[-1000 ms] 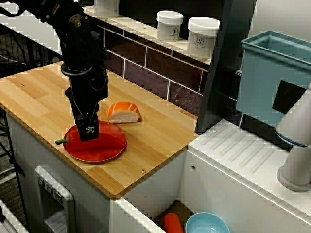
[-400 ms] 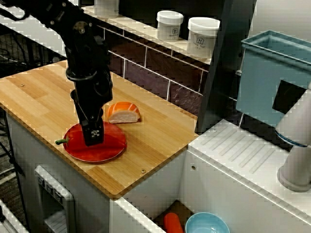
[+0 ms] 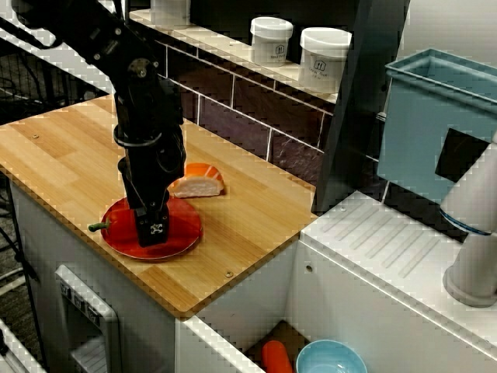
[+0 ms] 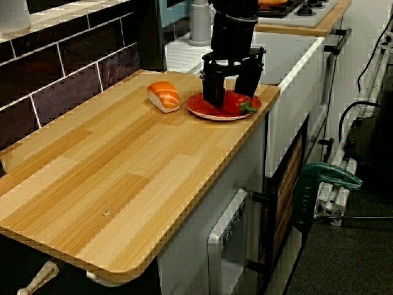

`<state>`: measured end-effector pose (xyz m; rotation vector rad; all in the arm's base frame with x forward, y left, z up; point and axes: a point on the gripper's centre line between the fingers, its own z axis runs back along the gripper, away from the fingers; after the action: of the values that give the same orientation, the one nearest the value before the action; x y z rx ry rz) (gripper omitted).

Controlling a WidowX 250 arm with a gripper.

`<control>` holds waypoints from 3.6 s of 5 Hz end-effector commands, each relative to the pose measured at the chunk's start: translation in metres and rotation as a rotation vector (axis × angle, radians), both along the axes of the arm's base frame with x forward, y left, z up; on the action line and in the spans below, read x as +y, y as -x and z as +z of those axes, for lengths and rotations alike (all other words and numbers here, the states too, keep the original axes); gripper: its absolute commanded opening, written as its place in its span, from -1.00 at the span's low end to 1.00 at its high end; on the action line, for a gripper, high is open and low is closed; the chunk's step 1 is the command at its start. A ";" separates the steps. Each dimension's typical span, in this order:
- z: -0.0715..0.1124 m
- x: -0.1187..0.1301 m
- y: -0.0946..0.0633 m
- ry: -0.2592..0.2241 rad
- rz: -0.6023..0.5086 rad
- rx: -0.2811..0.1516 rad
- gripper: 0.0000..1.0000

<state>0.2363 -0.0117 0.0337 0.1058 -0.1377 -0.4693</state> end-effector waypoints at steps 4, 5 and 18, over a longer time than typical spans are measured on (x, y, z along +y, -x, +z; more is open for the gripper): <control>0.011 0.007 0.001 0.046 0.002 0.033 -1.00; 0.034 0.012 -0.004 0.069 0.021 0.009 -1.00; 0.081 0.169 -0.066 0.039 0.317 -0.158 -1.00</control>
<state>0.3036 0.1506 0.0983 0.0947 -0.2417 -0.1370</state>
